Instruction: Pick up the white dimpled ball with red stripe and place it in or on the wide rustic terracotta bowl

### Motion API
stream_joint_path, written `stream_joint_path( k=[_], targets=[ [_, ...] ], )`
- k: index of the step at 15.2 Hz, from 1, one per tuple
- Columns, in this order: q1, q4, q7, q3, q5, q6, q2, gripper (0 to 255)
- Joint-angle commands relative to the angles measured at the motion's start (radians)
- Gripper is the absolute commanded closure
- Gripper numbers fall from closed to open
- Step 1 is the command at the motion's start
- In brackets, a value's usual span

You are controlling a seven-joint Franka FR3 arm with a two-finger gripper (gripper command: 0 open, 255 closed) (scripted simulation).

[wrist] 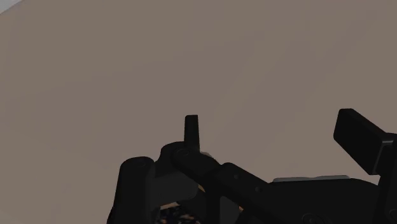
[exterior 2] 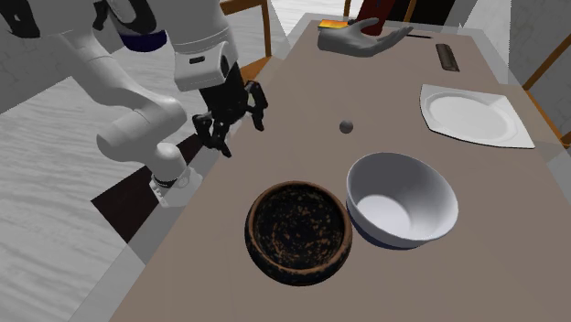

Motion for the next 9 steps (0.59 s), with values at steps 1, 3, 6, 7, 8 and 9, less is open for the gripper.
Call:
stream_joint_path(
  k=[1,3,6,7,8,9],
  targets=[
    [0.014,0.019,0.040,0.044,0.014,0.021,0.036,0],
    [0.027,0.035,0.077,0.087,0.024,0.046,0.074,0],
    [0.041,0.067,0.134,0.152,0.033,0.083,0.139,0],
    [0.045,0.079,0.153,0.173,0.033,0.095,0.162,0],
    [0.049,0.093,0.173,0.195,0.033,0.106,0.186,0],
    [0.052,0.108,0.193,0.216,0.032,0.117,0.211,0]
  ],
)
